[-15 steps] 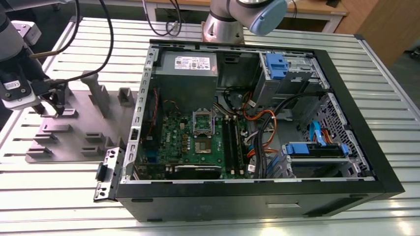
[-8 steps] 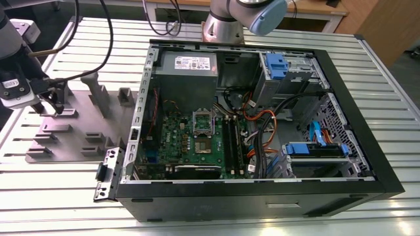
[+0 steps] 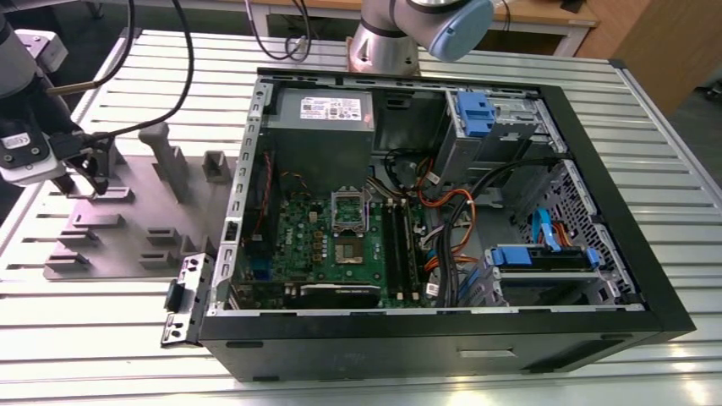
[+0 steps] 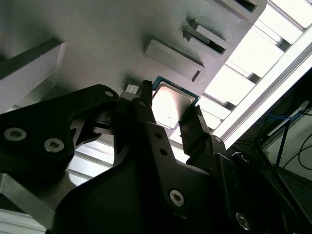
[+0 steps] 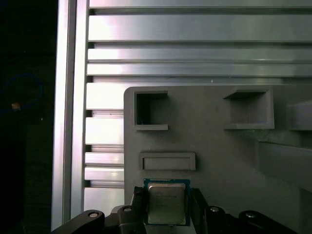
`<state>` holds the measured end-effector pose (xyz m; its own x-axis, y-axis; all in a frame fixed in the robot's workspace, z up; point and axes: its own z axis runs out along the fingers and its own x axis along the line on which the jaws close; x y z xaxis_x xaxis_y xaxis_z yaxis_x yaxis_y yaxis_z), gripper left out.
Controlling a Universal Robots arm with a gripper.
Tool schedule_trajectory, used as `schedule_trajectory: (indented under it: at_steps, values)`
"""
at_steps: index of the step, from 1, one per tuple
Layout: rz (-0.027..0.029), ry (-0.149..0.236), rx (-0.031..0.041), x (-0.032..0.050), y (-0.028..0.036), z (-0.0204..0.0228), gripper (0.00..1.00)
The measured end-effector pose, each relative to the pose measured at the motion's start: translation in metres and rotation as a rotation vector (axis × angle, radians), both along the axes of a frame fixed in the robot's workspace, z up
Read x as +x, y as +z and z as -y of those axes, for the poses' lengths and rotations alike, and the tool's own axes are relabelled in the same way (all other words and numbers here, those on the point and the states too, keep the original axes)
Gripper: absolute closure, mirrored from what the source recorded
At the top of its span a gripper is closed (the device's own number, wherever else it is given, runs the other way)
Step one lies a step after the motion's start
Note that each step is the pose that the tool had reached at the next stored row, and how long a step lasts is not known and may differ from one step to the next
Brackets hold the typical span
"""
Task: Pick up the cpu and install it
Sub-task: 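Pick up the cpu and move it towards the insertion slot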
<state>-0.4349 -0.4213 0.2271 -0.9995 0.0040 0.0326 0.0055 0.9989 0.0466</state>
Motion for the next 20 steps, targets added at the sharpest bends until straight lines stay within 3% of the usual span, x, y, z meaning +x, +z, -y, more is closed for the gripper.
schedule_trajectory:
  at_steps: [20]
  values:
    - [-0.0001, 0.0, 0.0, 0.0, 0.0084, 0.0, 0.53]
